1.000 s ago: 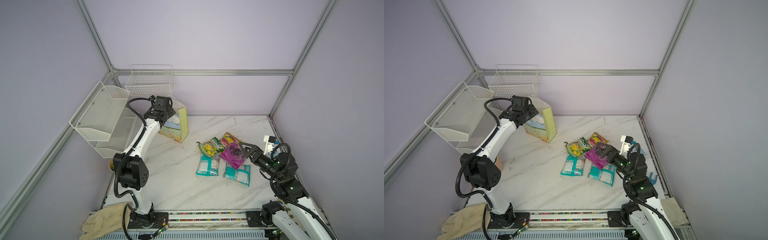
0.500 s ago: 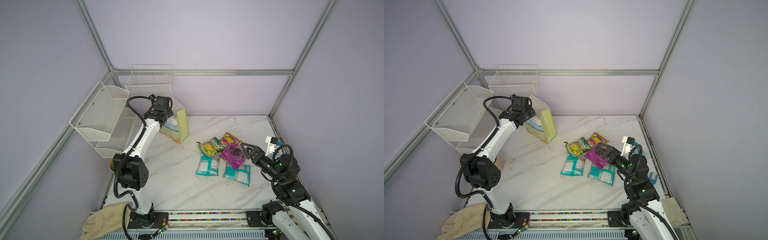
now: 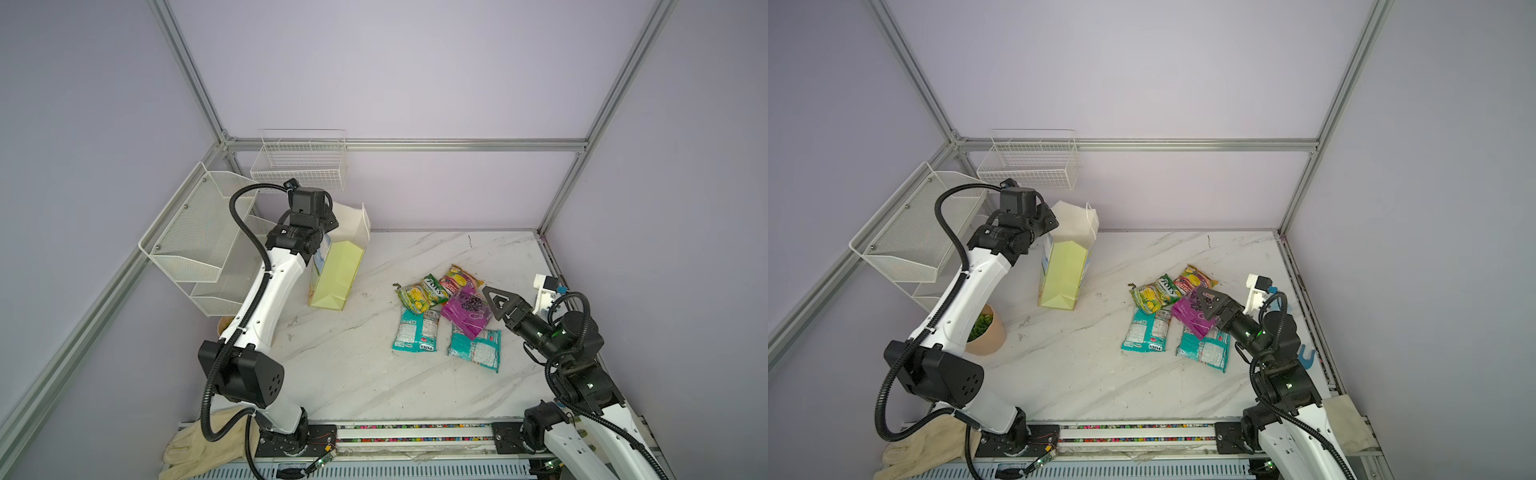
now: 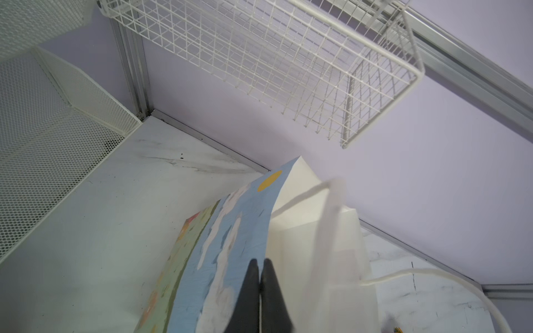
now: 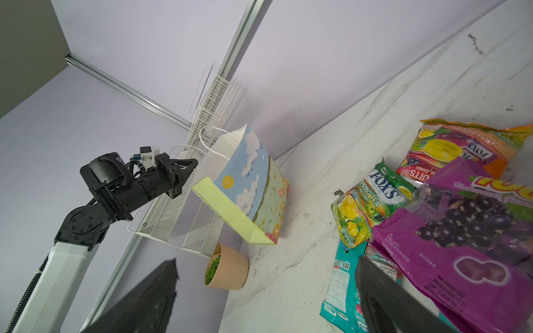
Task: Place the snacks into the paper bag
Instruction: Pick up the paper bag from the top-left of the table, then place the paper bag at the center of the table.
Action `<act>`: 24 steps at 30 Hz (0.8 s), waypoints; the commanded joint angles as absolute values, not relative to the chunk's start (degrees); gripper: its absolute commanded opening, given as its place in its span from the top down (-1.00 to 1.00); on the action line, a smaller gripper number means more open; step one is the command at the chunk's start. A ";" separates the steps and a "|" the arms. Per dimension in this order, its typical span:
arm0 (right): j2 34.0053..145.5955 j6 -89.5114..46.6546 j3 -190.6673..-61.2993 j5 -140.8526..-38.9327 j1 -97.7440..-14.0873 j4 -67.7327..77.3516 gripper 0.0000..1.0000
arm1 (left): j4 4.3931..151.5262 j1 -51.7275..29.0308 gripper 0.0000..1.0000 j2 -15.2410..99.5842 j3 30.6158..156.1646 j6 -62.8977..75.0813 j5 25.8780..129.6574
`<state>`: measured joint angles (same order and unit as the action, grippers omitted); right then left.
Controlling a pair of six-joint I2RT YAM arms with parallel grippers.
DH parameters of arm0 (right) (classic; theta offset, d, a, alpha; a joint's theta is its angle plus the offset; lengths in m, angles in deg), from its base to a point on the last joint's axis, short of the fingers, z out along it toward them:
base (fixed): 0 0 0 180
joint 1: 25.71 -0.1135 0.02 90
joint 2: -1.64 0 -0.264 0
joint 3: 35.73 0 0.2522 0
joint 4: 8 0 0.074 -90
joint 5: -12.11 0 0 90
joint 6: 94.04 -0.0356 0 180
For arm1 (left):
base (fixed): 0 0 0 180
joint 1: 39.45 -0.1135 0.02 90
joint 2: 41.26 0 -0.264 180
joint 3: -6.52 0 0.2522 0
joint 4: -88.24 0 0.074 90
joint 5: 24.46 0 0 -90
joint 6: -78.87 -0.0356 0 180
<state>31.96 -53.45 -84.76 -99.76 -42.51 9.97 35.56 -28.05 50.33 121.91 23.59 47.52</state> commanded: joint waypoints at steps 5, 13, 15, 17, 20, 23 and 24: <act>30.78 -54.49 -85.93 -99.43 -42.78 11.04 -0.95 | 34.14 -28.99 1.00 44.17 115.02 18.77 54.21; 30.55 -55.23 -85.44 -99.51 -42.83 10.12 -0.95 | 35.55 -28.99 0.98 36.80 106.94 15.56 59.60; 30.93 -55.54 -85.58 -99.77 -42.85 9.61 -0.95 | 36.30 -28.93 0.98 35.65 105.67 15.33 62.00; 31.16 -55.63 -86.01 -99.93 -42.78 9.65 -0.95 | 36.60 -28.97 0.98 34.56 104.66 15.33 63.98; 30.99 -55.55 -86.71 -99.82 -42.79 10.11 -0.95 | 36.99 -28.95 0.98 32.50 102.63 15.33 66.61; 30.39 -55.75 -86.78 -99.60 -42.81 10.39 -0.95 | 37.34 -28.95 0.98 30.18 100.39 15.15 69.25; 30.25 -55.85 -86.76 -99.53 -42.83 10.30 -0.95 | 37.58 -28.92 0.98 29.37 99.32 15.15 70.20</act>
